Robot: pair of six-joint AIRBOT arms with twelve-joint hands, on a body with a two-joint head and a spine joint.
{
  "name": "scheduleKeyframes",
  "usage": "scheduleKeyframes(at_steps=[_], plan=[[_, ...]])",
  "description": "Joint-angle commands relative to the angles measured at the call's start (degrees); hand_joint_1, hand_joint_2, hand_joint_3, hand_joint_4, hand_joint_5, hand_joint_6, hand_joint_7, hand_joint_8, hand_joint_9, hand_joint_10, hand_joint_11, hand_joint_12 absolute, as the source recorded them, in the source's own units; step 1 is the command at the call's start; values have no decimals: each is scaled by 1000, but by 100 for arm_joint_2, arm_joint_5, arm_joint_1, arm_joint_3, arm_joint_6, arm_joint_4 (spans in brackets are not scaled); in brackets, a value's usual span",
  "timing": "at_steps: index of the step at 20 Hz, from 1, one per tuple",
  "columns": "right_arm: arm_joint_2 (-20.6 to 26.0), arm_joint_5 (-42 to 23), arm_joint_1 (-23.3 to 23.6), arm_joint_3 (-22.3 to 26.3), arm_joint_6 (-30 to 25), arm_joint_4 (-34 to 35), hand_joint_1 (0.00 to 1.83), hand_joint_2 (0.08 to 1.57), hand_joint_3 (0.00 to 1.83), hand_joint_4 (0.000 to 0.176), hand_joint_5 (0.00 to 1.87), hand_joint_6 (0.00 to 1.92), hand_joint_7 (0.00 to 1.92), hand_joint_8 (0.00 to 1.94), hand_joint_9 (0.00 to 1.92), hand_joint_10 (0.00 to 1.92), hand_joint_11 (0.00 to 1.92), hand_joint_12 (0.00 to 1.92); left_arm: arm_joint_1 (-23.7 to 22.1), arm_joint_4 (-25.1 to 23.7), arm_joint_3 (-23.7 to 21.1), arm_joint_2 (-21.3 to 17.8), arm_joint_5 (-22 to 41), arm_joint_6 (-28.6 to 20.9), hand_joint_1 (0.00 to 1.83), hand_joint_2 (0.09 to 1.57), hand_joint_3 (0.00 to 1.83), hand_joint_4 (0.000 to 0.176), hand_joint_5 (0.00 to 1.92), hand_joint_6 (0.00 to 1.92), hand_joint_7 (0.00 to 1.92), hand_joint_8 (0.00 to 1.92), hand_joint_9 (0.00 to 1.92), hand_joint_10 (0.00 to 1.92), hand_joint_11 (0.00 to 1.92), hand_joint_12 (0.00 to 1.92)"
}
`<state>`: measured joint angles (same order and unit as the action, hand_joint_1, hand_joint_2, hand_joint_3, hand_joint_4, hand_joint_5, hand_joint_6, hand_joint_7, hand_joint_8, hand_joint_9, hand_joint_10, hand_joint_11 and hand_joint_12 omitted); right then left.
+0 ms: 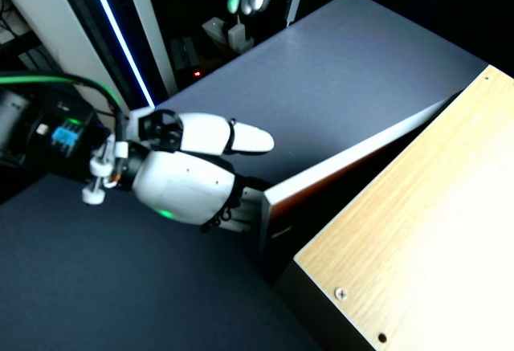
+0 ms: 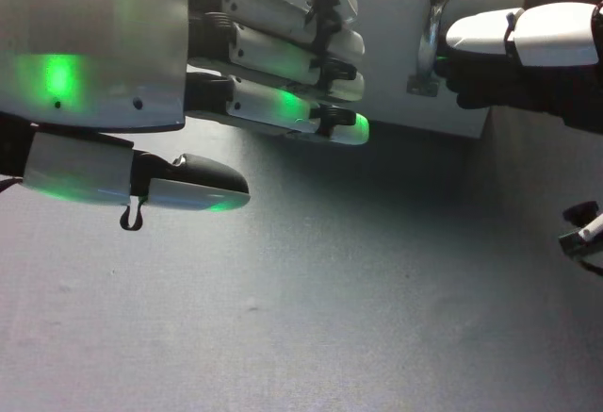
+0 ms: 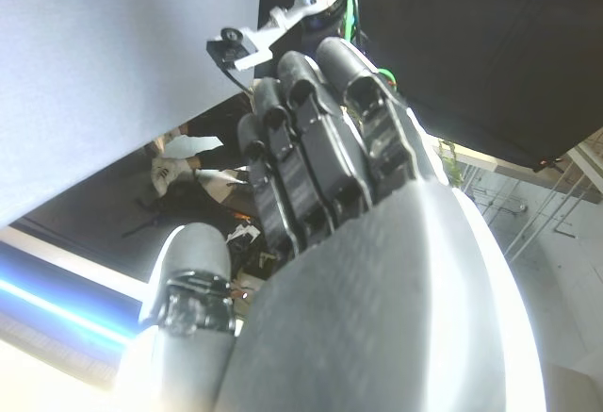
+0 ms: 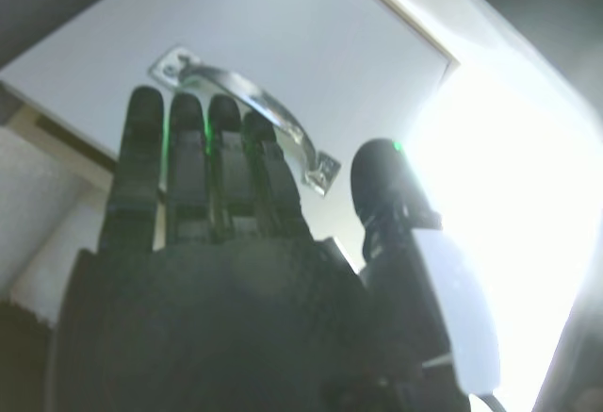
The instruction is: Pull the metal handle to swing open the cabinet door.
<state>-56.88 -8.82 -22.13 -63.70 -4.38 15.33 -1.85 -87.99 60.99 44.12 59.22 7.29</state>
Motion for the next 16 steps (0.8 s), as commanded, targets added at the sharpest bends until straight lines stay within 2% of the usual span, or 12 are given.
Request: scheduleKeyframes(at_steps=[1, 7, 16], plan=[[42, -647, 32, 40, -51, -33, 0, 1568, 2, 0, 155, 0, 160, 1, 138, 1, 0, 413, -46, 571, -6, -30, 112, 55, 0, 1571, 38, 0, 503, 0, 545, 0, 507, 0, 128, 834], [149, -648, -56, 285, 107, -259, 0, 1567, 1, 0, 153, 2, 161, 1, 140, 1, 0, 412, -46, 571, -6, -30, 111, 55, 0, 1571, 49, 0, 493, 1, 524, 0, 485, 0, 113, 827], [280, -635, -155, 407, 108, -383, 0, 1569, 2, 0, 155, 2, 162, 2, 139, 1, 0, 419, -46, 571, -6, -30, 111, 55, 0, 1571, 80, 0, 494, 2, 522, 3, 475, 1, 104, 821]])
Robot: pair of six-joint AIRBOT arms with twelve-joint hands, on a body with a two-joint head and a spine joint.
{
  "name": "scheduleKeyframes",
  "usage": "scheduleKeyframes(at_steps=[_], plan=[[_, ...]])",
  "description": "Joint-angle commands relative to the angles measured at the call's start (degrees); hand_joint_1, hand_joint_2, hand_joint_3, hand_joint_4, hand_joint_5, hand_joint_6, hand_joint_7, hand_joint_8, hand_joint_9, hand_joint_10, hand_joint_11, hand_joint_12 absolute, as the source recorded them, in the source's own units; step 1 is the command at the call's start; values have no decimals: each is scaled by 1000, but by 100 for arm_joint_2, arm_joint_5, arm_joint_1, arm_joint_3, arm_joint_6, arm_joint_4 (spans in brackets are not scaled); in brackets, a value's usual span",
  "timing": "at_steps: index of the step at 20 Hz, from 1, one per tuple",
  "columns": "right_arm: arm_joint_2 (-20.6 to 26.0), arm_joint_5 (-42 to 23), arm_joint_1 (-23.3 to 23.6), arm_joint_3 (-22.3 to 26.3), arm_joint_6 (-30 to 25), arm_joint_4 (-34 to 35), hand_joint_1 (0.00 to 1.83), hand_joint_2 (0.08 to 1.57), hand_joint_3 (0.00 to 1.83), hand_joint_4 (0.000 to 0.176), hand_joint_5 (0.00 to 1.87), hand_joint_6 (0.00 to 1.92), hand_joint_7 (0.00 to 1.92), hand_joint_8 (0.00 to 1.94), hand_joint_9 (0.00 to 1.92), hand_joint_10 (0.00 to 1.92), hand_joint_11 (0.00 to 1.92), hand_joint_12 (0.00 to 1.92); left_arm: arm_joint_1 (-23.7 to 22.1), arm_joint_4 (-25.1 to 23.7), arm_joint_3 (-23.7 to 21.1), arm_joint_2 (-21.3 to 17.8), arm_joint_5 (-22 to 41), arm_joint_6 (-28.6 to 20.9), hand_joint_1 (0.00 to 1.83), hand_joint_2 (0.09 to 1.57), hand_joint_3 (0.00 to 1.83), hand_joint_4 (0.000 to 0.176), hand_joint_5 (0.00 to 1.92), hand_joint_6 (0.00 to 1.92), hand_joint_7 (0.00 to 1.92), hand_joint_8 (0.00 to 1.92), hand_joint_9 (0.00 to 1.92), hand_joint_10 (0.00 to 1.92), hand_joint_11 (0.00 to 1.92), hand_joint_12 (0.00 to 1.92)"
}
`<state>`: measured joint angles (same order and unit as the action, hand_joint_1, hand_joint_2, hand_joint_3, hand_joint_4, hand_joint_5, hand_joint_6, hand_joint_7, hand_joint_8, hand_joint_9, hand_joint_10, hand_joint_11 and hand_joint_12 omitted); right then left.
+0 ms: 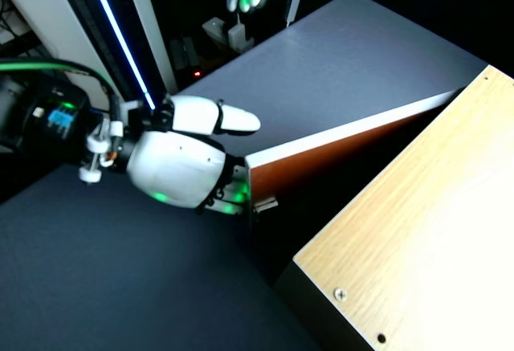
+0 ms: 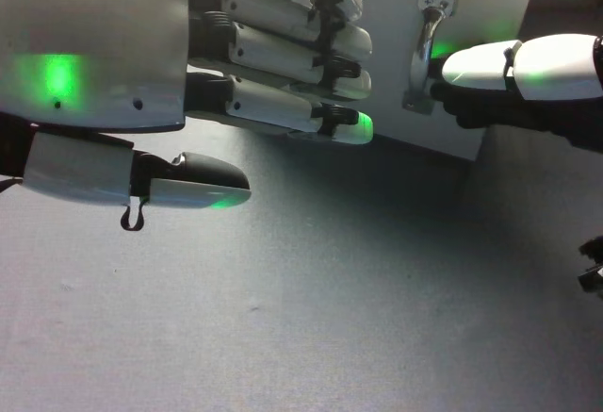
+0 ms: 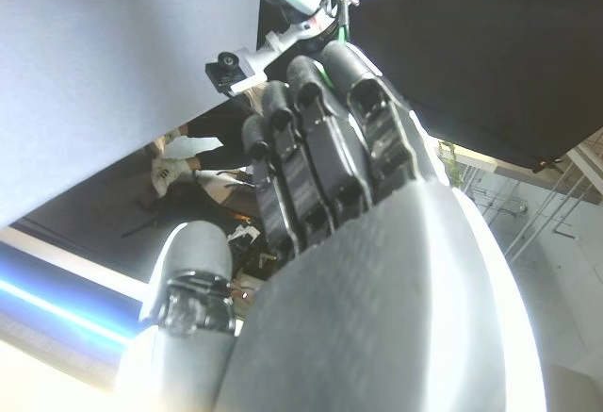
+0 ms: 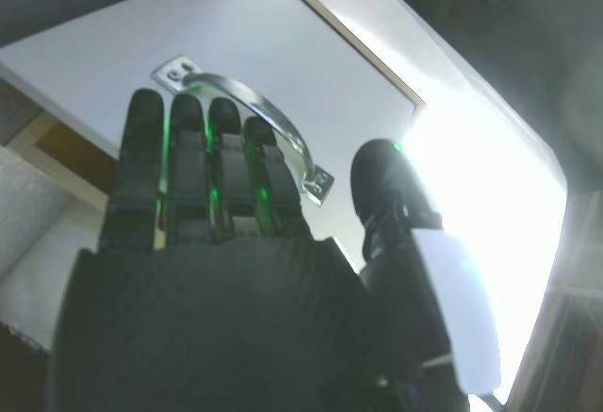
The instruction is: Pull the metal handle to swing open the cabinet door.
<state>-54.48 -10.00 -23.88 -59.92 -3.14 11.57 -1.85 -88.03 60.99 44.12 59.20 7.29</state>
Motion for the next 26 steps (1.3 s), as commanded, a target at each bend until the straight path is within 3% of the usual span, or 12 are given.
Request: scheduleKeyframes(at_steps=[1, 19, 26], plan=[[49, -517, 19, 45, -17, -27, 0, 1569, 2, 0, 155, 2, 162, 2, 139, 1, 0, 419, -46, 576, -6, -30, 113, 55, 0, 1571, 80, 0, 494, 2, 522, 3, 475, 1, 104, 821], [296, -471, -106, -29, -17, -301, 0, 1571, 3, 0, 161, 1, 159, 0, 135, 1, 0, 419, -46, 576, -6, -30, 113, 55, 0, 1571, 86, 0, 503, 5, 531, 5, 489, 6, 112, 839], [322, -501, -146, 6, -17, -805, 0, 1569, 1, 0, 163, 3, 167, 2, 144, 2, 0, 439, -46, 576, -6, -30, 113, 55, 0, 1571, 92, 0, 501, 2, 526, 1, 484, 2, 112, 826]])
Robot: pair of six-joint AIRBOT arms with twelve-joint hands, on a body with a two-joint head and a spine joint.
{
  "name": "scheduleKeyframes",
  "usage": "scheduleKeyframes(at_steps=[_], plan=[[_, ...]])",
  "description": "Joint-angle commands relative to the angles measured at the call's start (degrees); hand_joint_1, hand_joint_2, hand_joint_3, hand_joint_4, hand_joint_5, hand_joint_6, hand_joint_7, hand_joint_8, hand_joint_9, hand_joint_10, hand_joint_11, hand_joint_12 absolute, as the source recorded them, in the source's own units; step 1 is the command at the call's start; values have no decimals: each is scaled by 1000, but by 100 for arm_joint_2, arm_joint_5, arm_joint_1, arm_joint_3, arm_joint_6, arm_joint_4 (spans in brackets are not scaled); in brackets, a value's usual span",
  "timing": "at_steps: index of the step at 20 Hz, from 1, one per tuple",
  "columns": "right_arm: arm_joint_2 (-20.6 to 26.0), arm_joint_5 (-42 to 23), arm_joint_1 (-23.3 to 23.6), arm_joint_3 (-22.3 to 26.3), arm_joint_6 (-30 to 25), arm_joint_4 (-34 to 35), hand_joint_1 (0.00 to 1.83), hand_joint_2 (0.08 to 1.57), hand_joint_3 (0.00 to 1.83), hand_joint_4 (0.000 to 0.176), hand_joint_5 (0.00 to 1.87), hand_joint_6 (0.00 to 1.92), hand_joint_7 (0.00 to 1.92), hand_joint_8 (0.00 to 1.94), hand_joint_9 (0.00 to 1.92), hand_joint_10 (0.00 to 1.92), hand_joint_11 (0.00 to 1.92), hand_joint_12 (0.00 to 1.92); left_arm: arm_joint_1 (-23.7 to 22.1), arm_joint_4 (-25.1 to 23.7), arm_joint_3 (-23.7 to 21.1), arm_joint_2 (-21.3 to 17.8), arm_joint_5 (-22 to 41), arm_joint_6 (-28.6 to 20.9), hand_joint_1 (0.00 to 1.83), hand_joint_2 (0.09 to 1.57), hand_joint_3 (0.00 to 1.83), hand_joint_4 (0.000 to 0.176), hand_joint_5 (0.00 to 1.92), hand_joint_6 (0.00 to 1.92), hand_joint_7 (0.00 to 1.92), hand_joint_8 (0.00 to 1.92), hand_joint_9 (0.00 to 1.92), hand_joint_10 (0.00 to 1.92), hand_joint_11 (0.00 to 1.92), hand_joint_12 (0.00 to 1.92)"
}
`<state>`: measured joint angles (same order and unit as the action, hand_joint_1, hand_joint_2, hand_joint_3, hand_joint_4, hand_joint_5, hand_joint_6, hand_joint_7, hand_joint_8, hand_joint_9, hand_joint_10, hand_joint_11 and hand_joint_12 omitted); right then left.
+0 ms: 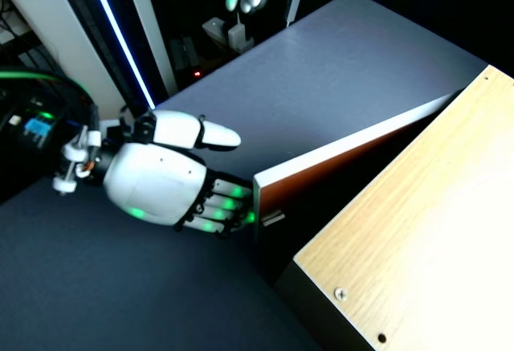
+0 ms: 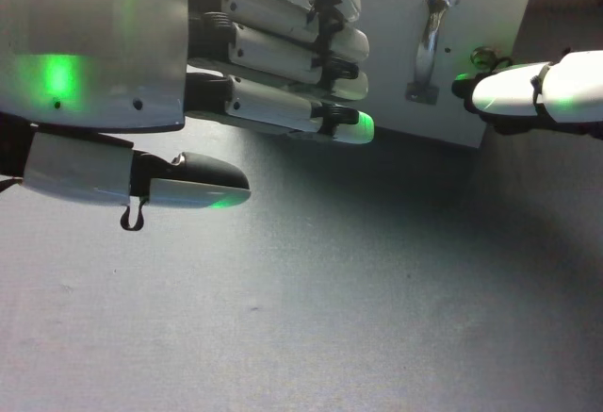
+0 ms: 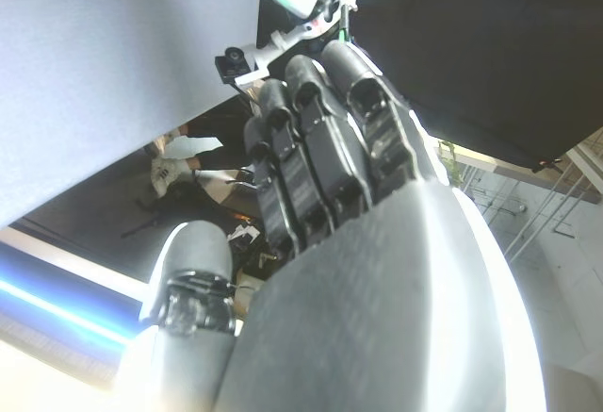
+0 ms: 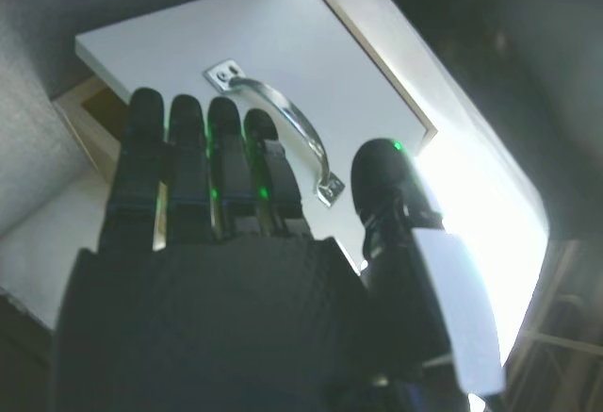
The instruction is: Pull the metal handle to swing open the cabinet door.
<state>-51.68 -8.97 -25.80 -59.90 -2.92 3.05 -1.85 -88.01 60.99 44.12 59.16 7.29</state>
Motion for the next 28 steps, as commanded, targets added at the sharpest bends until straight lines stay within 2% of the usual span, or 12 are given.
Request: scheduleKeyframes(at_steps=[1, 6, 9, 14, 17, 23, 28], plan=[[62, -665, 22, 34, -39, -26, 0, 1566, 0, 0, 158, 0, 164, 1, 143, 2, 0, 441, -46, 574, -6, -30, 117, 55, 0, 1571, 91, 0, 508, 4, 531, 3, 488, 3, 116, 826], [197, -1039, -203, 186, -39, -576, 0, 1566, 0, 0, 166, 2, 166, 1, 146, 1, 0, 443, -46, 574, -6, -30, 117, 55, 0, 1571, 82, 0, 511, 3, 534, 3, 494, 4, 121, 830], [337, -1284, -371, 265, -39, -1178, 0, 1561, 0, 0, 163, 0, 159, 1, 142, 0, 0, 422, -46, 574, -6, -30, 117, 55, 0, 1571, 79, 0, 506, 1, 532, 1, 493, 3, 121, 830], [556, -1297, -468, 199, -39, -1857, 0, 1559, 0, 0, 164, 1, 165, 3, 146, 2, 0, 420, -46, 574, -6, -30, 117, 55, 0, 1571, 65, 0, 508, 2, 532, 2, 495, 3, 121, 833], [578, -1300, -514, 31, -38, -2711, 0, 1560, 0, 0, 171, 2, 172, 3, 148, 1, 0, 440, -46, 574, -6, -30, 117, 55, 0, 1571, 68, 0, 511, 3, 538, 4, 503, 5, 134, 836], [565, -1481, -511, -313, -38, -3736, 0, 1561, 0, 0, 179, 3, 180, 2, 156, 1, 0, 459, -46, 574, -6, -30, 117, 55, 0, 1571, 76, 0, 511, 1, 545, 4, 511, 6, 144, 835], [451, -1565, -491, -710, 30, -4054, 0, 1560, 0, 0, 172, 0, 174, 0, 152, 0, 0, 440, -46, 574, -6, -30, 117, 55, 0, 1571, 70, 0, 517, 4, 545, 3, 511, 4, 145, 834]])
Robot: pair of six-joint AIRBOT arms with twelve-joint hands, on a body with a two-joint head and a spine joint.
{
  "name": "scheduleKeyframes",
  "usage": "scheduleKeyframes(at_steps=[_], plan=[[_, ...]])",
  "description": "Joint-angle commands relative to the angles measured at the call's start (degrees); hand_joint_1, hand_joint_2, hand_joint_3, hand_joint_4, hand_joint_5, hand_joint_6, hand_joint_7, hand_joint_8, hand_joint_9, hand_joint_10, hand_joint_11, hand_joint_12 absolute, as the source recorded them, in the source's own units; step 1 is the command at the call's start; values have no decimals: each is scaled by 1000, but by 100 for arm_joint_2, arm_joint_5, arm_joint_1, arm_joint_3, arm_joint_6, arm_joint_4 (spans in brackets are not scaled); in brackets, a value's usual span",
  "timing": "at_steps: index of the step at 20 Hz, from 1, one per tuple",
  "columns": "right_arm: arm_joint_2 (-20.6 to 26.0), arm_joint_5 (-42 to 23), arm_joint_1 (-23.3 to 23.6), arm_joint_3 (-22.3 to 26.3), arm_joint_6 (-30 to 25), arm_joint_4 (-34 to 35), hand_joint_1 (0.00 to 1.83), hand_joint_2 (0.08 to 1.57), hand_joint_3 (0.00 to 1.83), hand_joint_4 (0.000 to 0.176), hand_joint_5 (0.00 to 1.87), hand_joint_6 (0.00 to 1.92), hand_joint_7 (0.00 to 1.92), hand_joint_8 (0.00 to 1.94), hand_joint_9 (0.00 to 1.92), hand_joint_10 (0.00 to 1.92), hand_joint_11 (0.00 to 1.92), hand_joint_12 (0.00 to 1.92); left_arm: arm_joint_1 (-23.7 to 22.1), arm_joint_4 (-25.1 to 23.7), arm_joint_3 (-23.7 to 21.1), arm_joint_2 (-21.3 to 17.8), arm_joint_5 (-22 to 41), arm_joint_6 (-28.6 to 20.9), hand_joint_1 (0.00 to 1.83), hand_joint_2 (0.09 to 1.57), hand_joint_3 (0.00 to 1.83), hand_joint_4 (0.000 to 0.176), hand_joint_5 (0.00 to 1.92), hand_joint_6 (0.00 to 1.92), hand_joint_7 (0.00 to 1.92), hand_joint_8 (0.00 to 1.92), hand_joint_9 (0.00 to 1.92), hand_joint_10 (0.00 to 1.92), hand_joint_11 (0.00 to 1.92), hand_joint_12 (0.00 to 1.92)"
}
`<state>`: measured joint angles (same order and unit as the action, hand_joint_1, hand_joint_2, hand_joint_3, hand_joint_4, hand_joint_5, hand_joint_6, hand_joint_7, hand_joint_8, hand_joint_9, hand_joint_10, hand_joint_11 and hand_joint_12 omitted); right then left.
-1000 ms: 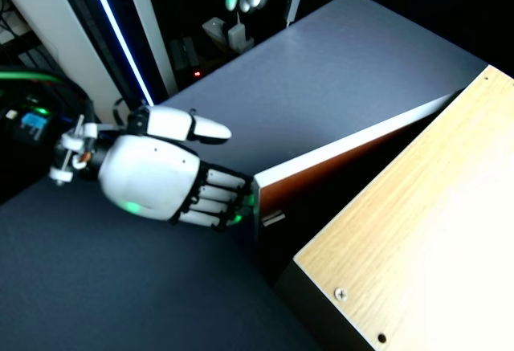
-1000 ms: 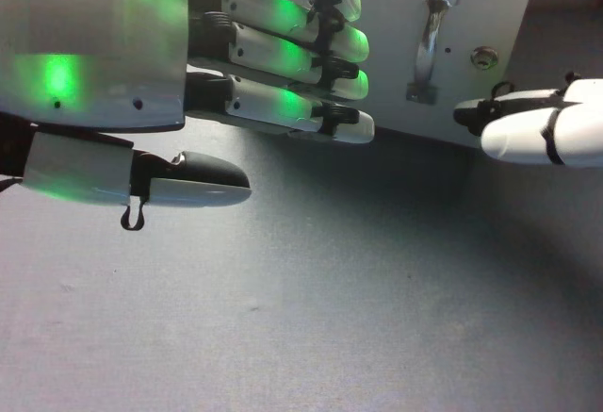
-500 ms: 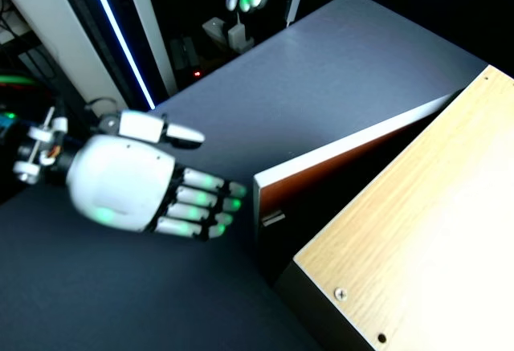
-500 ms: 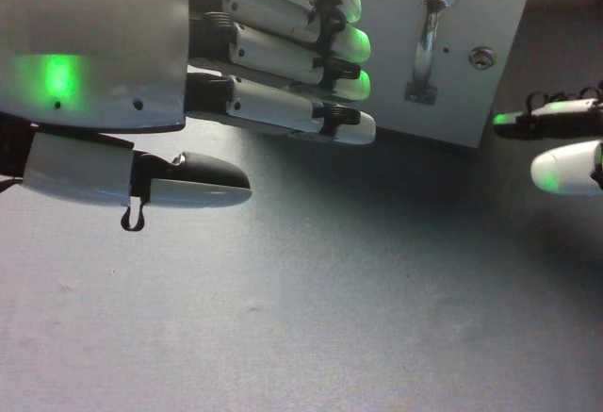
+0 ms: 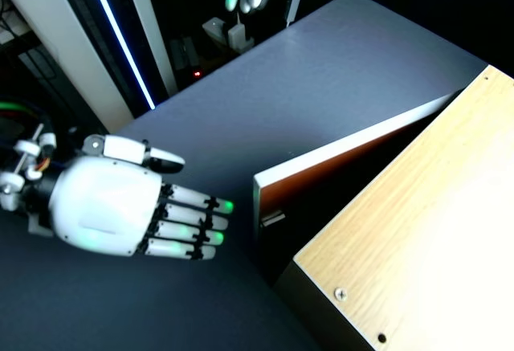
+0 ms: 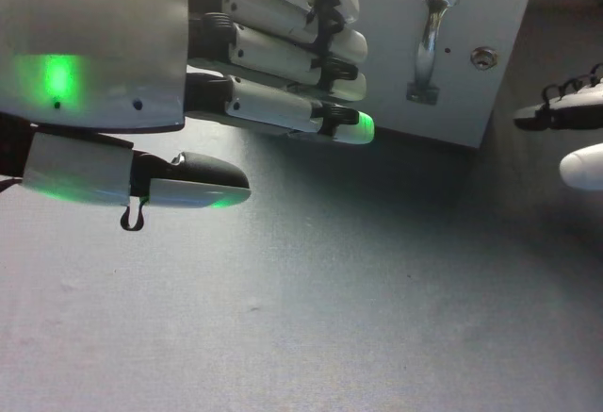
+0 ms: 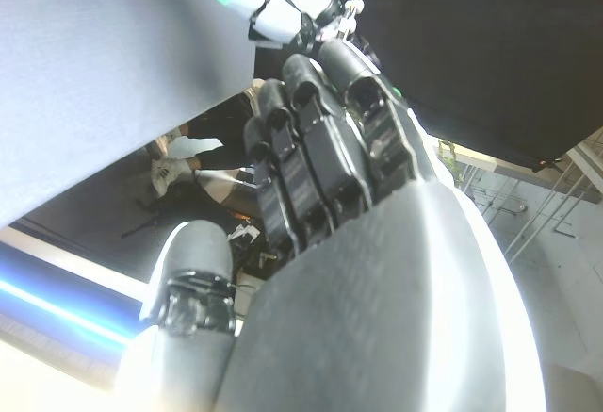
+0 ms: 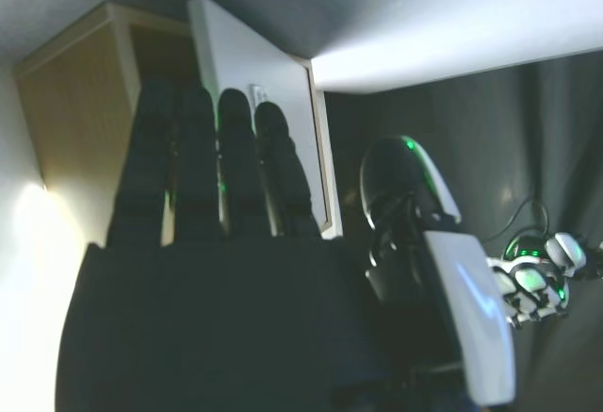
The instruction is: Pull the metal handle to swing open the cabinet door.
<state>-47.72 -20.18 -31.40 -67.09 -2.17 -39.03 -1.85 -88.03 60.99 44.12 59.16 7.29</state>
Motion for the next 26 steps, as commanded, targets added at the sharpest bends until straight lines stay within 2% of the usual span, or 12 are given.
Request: scheduleKeyframes(at_steps=[1, 4, 9, 20, 22, 26], plan=[[26, -443, 98, -99, 128, 142, 0, 1560, 0, 0, 170, 0, 172, 0, 150, 0, 0, 428, -46, 576, -6, -30, 117, 55, 0, 1571, 70, 0, 517, 4, 545, 3, 511, 4, 144, 834], [-58, -442, 105, -378, 562, 73, 0, 1561, 0, 0, 180, 3, 185, 3, 161, 3, 0, 447, -46, 576, -6, -30, 117, 55, 0, 1571, 69, 0, 516, 3, 546, 3, 510, 3, 141, 834], [-142, -440, 149, -576, 567, 0, 0, 1561, 0, 0, 173, 0, 169, 2, 147, 0, 0, 415, -46, 576, -6, -30, 117, 55, 0, 1571, 65, 0, 517, 2, 550, 3, 513, 3, 141, 832], [-443, -357, 334, -694, 329, 1587, 0, 1563, 1, 0, 173, 1, 175, 0, 159, 0, 0, 435, -46, 576, -6, -30, 117, 55, 0, 1571, 64, 0, 517, 0, 551, 1, 509, 0, 138, 817], [-479, -358, 390, -676, 55, 1963, 0, 1563, 1, 0, 170, 0, 173, 0, 159, 0, 0, 434, -46, 576, -6, -30, 117, 55, 0, 1571, 65, 0, 521, 2, 556, 3, 516, 3, 145, 818], [-538, -359, 503, -678, -121, 2413, 0, 1563, 1, 0, 166, 1, 174, 1, 158, 1, 0, 435, -46, 576, -6, -30, 117, 55, 0, 1571, 62, 0, 518, 1, 553, 1, 513, 1, 144, 813]])
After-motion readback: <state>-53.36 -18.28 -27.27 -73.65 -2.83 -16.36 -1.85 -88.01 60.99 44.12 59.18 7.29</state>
